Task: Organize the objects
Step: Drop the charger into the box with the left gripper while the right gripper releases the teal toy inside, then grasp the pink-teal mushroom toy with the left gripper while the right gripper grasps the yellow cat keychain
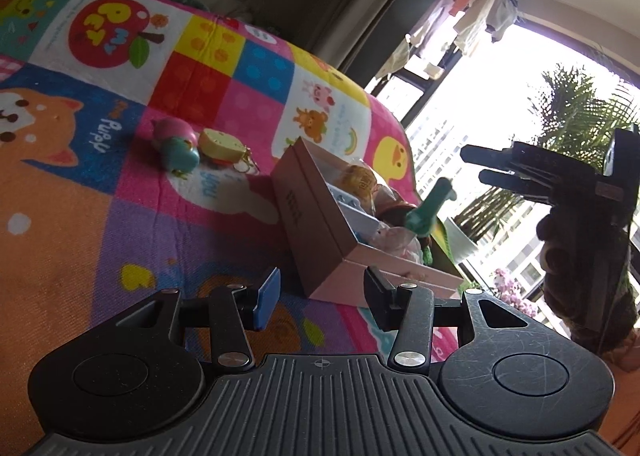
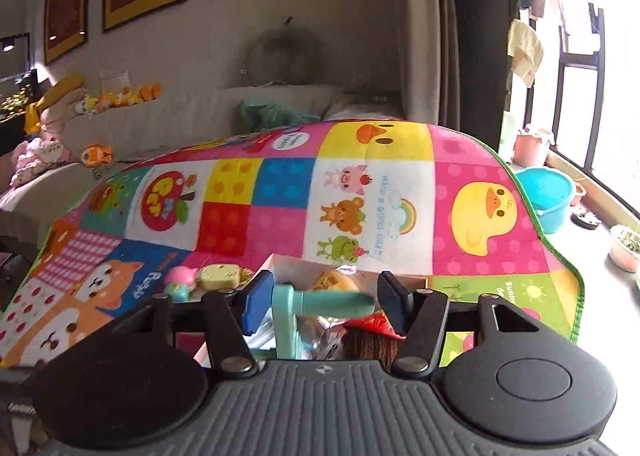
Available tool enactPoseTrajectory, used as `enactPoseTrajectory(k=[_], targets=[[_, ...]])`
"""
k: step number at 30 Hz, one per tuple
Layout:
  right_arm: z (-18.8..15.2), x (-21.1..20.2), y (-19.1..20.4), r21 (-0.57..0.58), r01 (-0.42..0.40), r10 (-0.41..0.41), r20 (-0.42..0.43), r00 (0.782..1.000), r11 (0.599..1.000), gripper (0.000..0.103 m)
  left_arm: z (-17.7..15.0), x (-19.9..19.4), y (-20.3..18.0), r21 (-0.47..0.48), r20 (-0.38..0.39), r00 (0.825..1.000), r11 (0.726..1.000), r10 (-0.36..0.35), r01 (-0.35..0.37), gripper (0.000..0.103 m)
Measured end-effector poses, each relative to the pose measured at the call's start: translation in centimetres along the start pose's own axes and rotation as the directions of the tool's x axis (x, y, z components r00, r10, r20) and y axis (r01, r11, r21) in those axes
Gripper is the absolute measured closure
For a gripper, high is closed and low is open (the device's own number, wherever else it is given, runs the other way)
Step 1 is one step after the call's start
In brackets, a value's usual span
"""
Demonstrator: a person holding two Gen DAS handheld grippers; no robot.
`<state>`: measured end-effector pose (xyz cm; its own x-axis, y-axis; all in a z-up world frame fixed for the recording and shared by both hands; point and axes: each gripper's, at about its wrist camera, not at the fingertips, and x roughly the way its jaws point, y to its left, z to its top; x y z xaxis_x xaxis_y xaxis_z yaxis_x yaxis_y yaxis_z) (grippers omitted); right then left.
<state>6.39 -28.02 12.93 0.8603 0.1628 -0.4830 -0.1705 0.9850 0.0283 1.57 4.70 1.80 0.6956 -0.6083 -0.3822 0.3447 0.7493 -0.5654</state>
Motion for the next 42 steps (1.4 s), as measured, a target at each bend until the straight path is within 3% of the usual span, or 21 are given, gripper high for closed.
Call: enactPoseTrajectory(k=[1, 3, 7, 11, 15, 20, 23, 24, 27, 30, 34, 39, 42], targets=[[0.3, 1.2, -0.2, 0.019, 0.036, -0.036, 0.002, 0.999, 0.999, 0.025, 0.0, -0.2, 0.2, 0.0, 0.003, 1.0, 1.0, 0.01, -0.01, 0.052], [0.5, 2.8, -0.7, 0.061, 0.067, -0.068, -0.001, 0.998, 0.996, 0.025, 0.2, -0.7, 0.6, 0.001, 0.008, 0.999, 0.999, 0.033, -0.033, 0.052], [-0.2, 3.5, -0.8, 0.111, 0.036, -0.035, -0.014, 0.999, 0.993, 0.019, 0.8, -0.7, 1.4, 0.004, -0.003, 0.996, 0.996, 0.087, -0.087, 0.052], [-1.1, 4.0, 0.2, 0.063, 0.045, -0.043, -0.04, 0.998, 0.997, 0.019, 2.3, -0.1, 1.9, 0.009, -0.012, 0.988, 0.988, 0.151, -0.151, 0.052], [-1.3, 4.6, 0.6, 0.069, 0.025, -0.021, -0.069, 0.997, 0.997, 0.019, 5.6, 0.9, 2.0, 0.032, 0.049, 0.975, 0.976, 0.216, -0.218, 0.052], [-1.9, 3.5, 2.6, 0.036, -0.03, 0.032, -0.05, 0.998, 0.999, 0.018, 10.8, 5.5, 3.7, 0.0, 0.051, 0.939, 0.94, 0.339, -0.34, 0.052], [-2.8, 2.6, 4.2, -0.036, -0.053, 0.051, -0.04, 0.998, 0.998, 0.017, 12.3, 9.4, 4.6, 0.028, -0.031, 0.921, 0.921, 0.389, -0.388, 0.052], [-3.2, 2.2, 4.6, -0.058, -0.056, 0.054, -0.04, 0.998, 0.997, 0.016, 12.3, 10.7, 4.8, 0.048, -0.066, 0.906, 0.908, 0.419, -0.416, 0.052], [-4.2, 1.4, 5.2, -0.097, -0.065, 0.061, -0.049, 0.997, 0.993, 0.015, 12.0, 14.3, 5.4, 0.112, -0.127, 0.835, 0.844, 0.536, -0.525, 0.053], [-4.7, 1.0, 4.9, -0.098, -0.07, 0.064, -0.058, 0.996, 0.993, 0.015, 11.9, 15.1, 5.9, 0.11, -0.084, 0.82, 0.823, 0.567, -0.558, 0.055], [-4.7, 0.9, 4.4, -0.081, -0.061, 0.055, -0.069, 0.996, 0.995, 0.015, 11.9, 14.7, 6.1, 0.117, -0.072, 0.831, 0.833, 0.551, -0.541, 0.062], [-3.2, 2.3, 5.4, -0.046, -0.086, 0.081, -0.099, 0.992, 0.995, 0.015, 10.6, 11.2, 7.0, 0.055, -0.071, 0.889, 0.892, 0.452, -0.449, 0.063], [-1.0, 4.4, 7.3, 0.01, -0.138, 0.138, -0.137, 0.981, 0.99, 0.014, 9.2, 8.0, 7.7, 0.034, -0.053, 0.902, 0.904, 0.428, -0.426, 0.064]])
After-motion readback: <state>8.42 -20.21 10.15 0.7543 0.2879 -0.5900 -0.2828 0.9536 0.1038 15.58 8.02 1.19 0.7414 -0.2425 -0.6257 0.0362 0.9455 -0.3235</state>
